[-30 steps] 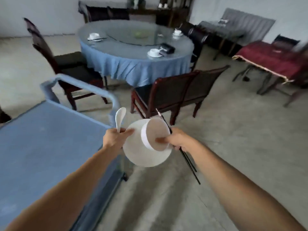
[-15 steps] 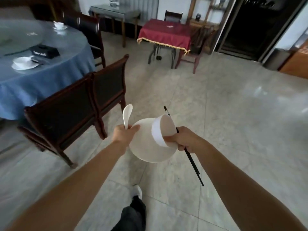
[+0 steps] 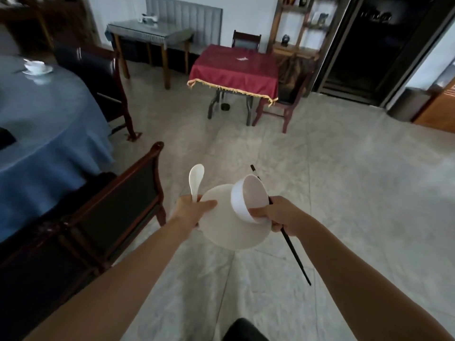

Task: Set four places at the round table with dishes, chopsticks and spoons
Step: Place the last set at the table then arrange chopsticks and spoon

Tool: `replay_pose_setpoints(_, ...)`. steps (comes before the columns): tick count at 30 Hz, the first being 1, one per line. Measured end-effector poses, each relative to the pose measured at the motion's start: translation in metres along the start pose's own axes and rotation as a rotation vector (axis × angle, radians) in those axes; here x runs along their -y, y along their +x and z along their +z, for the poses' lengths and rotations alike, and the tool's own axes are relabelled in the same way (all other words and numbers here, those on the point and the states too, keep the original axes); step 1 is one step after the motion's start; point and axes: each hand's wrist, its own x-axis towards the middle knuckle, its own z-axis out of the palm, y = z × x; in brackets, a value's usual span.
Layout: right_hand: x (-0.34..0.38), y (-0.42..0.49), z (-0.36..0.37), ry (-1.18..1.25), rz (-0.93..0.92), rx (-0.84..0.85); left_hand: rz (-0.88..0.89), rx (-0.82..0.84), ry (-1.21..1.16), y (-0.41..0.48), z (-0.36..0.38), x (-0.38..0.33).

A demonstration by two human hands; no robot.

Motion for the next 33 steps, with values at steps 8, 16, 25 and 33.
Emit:
replay_pose_setpoints(8,0.145,0.303,-0.048,-0.017,-0.088,0.112,0.027,-0.064,-0.08,0.3,0.025,-0.133)
replay_pose_setpoints(16,0.399,0.589,-0.042,-0.124,-0.135,0.229,-0.012,-0.274,-0.136,0.571,-0.029,-0.297)
replay_pose_setpoints(25,0.639,0.945,0.013,-0.143,-0.188,0.264,0.025,-0.362,-0.186,0.95,-0.115,-0.453)
replay_pose_setpoints(33,0.864,1.218,0.035,-0.136,-0.19,0.255,0.001,-0.334,-0.223,1.251,-0.188,-0.623)
